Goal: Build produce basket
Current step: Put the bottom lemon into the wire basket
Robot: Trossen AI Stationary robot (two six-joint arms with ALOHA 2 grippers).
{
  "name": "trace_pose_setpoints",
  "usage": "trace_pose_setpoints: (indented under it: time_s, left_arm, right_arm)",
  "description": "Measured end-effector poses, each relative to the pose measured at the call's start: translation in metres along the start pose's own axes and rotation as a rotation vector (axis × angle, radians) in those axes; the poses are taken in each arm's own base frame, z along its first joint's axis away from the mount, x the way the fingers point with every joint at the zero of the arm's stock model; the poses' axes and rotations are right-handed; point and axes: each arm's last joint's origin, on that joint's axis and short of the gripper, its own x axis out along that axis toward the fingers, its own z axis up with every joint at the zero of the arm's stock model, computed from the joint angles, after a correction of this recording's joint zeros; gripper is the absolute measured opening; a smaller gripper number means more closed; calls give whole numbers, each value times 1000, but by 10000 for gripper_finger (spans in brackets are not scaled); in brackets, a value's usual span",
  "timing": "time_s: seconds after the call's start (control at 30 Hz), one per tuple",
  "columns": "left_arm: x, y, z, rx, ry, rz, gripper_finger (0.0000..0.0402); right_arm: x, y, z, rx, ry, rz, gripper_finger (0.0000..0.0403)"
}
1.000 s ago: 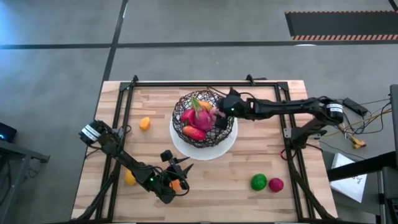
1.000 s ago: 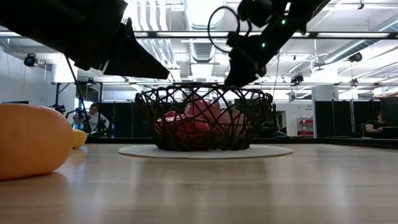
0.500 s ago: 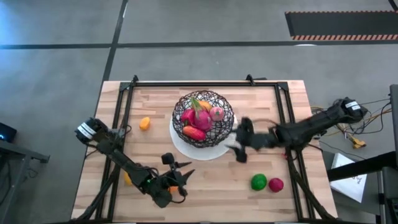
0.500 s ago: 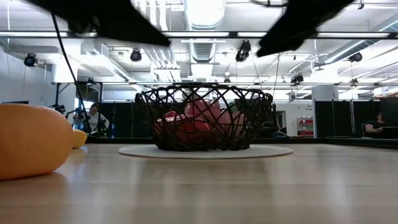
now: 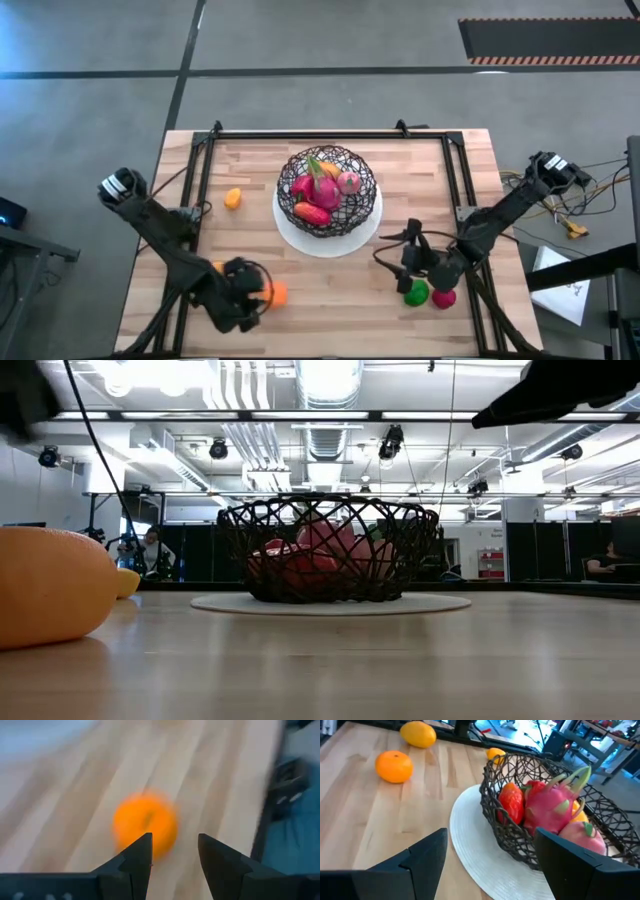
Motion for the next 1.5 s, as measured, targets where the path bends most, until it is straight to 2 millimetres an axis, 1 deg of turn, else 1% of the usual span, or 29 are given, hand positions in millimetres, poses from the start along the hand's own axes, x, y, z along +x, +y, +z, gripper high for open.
trace_pose_setpoints:
  time_s: [0.1,0.2,0.27,0.47,0.57,0.63,0.7,0.83,0.93,1.0,1.1,1.2,1.33,1.4,1.5]
  left_arm:
    - [-10,14,-15,-172,102,107,144]
    - [-11,23,-27,-272,122,181,144]
    - [-11,27,-29,-323,140,215,144]
    - [-13,37,-33,-452,283,335,144]
    - [-15,40,-34,-467,318,370,153]
    - [-16,42,-34,-474,320,387,168]
    - [-17,43,-34,-466,316,402,190]
    - [-19,49,-35,-444,313,462,246]
    - [-22,51,-35,-450,347,483,286]
    - [-23,52,-36,-471,373,493,303]
    - [-20,55,-39,-496,367,535,312]
    - [-7,64,-48,-481,363,602,313]
    - [9,72,-58,-469,350,635,314]
    - [14,71,-60,-493,346,645,314]
    - [15,70,-60,-511,343,660,312]
  right_arm:
    - [0,1,-1,0,2,0,281]
    - [1,1,-2,-10,7,-1,278]
    - [1,1,-2,-10,5,-1,275]
    - [1,1,-3,-13,6,-1,265]
    - [1,1,-3,-13,7,-1,261]
    - [1,1,-3,-13,7,-1,258]
    - [1,1,-3,-13,7,-1,256]
    - [1,1,-3,-13,7,-1,253]
    - [1,1,-3,-13,7,-1,254]
    - [1,1,-3,-13,7,-2,255]
    - [1,1,-3,-13,7,-2,255]
    - [1,1,-3,-9,7,-1,255]
    - [1,1,-3,-5,7,-2,251]
    - [1,1,-3,-5,8,-2,251]
    - [1,1,-3,-5,7,-2,251]
